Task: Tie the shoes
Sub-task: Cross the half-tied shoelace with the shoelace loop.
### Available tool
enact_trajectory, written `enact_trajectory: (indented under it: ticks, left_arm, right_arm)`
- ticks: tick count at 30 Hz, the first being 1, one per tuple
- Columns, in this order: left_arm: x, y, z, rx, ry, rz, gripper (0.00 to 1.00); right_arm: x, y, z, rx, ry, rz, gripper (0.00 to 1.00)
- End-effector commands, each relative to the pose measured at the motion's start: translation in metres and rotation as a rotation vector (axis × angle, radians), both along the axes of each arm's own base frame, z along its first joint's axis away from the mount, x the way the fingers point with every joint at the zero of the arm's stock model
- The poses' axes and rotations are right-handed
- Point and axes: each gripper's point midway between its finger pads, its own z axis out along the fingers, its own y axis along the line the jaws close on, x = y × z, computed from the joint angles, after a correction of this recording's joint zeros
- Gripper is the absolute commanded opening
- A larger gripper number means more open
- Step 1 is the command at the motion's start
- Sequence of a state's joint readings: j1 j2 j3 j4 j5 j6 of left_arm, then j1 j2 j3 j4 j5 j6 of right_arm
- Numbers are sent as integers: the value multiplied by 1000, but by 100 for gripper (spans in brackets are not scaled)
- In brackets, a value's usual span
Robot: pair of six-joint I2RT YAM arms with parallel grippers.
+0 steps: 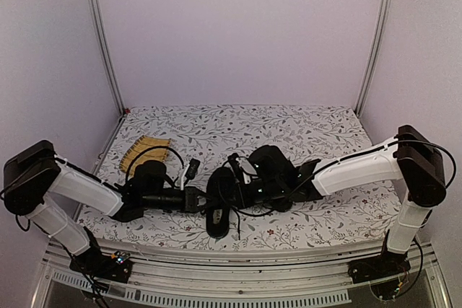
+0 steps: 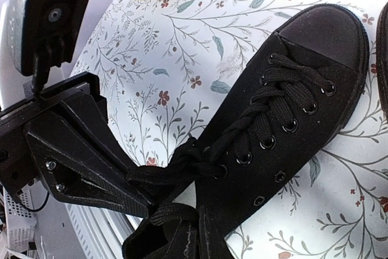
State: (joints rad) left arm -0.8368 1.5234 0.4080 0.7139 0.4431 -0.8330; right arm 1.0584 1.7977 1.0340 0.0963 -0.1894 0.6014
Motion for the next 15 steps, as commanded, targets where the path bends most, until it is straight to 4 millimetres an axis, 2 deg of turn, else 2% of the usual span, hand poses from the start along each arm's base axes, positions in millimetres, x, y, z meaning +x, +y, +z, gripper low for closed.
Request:
enact_trajectory:
  ticks: [1,5,10,13,15]
  left_arm:
    - [8,16,-17,92,21,147,0]
    - [18,28,-20,105,19,200,0]
    - [33,32,-20,102,27,192,0]
    - [34,30,-21,101,33,173,0]
    - [34,28,-21,98,36,163,0]
  right_arm:
    - [-8,1,8,28,-12,81,2]
    - [-11,4,1,45,-13,108,3]
    - [-14,-2,-6,84,-35,111,38]
    - [-17,-12,-12,94,-67,112,49]
    - [-19,-16,-16,92,-80,118,52]
